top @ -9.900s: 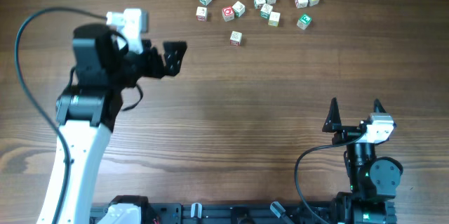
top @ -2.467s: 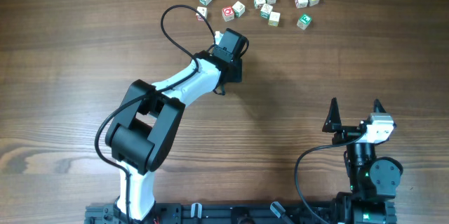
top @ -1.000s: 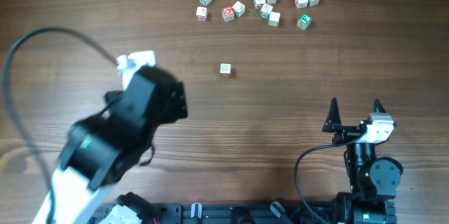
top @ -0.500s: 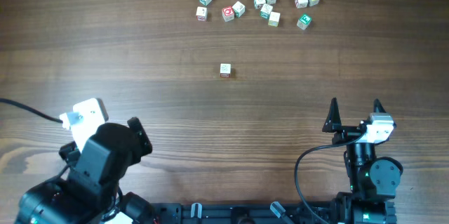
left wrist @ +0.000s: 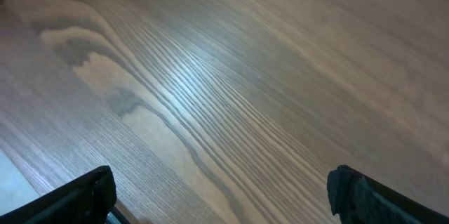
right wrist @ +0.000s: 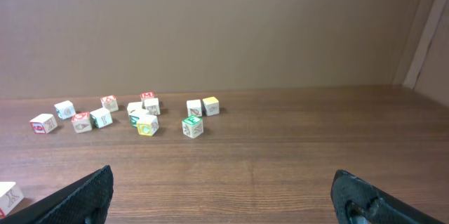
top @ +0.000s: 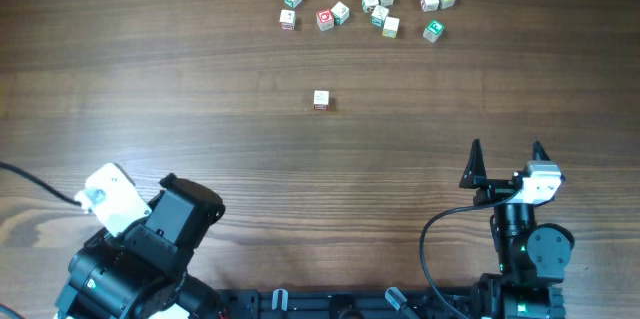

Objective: Form a horizontal line

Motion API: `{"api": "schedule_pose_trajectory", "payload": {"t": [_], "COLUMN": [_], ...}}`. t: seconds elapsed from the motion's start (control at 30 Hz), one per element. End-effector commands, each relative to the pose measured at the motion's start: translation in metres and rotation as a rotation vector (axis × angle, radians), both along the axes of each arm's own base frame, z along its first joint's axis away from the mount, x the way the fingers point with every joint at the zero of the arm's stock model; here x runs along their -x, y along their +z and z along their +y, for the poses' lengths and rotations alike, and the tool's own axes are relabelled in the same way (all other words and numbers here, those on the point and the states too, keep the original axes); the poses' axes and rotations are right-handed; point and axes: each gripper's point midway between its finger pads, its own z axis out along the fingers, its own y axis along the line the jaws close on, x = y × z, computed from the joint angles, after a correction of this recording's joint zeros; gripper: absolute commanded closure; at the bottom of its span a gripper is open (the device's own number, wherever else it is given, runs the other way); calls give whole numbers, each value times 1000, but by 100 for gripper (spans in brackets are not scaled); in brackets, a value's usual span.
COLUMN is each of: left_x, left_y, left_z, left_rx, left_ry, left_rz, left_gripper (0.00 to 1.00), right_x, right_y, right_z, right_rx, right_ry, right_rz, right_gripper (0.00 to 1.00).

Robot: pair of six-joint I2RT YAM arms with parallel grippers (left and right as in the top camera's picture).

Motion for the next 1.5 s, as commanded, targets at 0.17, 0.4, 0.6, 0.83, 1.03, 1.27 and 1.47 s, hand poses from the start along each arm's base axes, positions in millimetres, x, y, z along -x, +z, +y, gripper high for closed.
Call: {"api": "schedule_pose_trajectory", "payload": {"t": [0.17,0.4,0.6,0.83,1.03,1.27,1.47], "left_x": [10,22,21,21,21,21,21], "left_y": [6,1,1,1,1,1,1], "left_z": [33,49,49,49,49,49,49], "left_rx": [-2,41,49,51,51,51,50], "left_ry": [250,409,416,416,416,416,416], "left_rz": [-74,-66,-71,-74,-74,-74,-74], "left_gripper": [0,0,0,0,0,0,0], "right_x": [0,0,0,0,0,0,0], "right_y": [2,2,2,2,2,2,2], "right_z": [4,4,4,4,4,4,4], "right_rx": [15,15,15,15,15,15,15], "right_ry": [19,19,19,19,19,19,19], "right_rz": [-10,-10,-9,-9,-9,-10,-9], "right_gripper": [0,0,0,0,0,0,0]}}
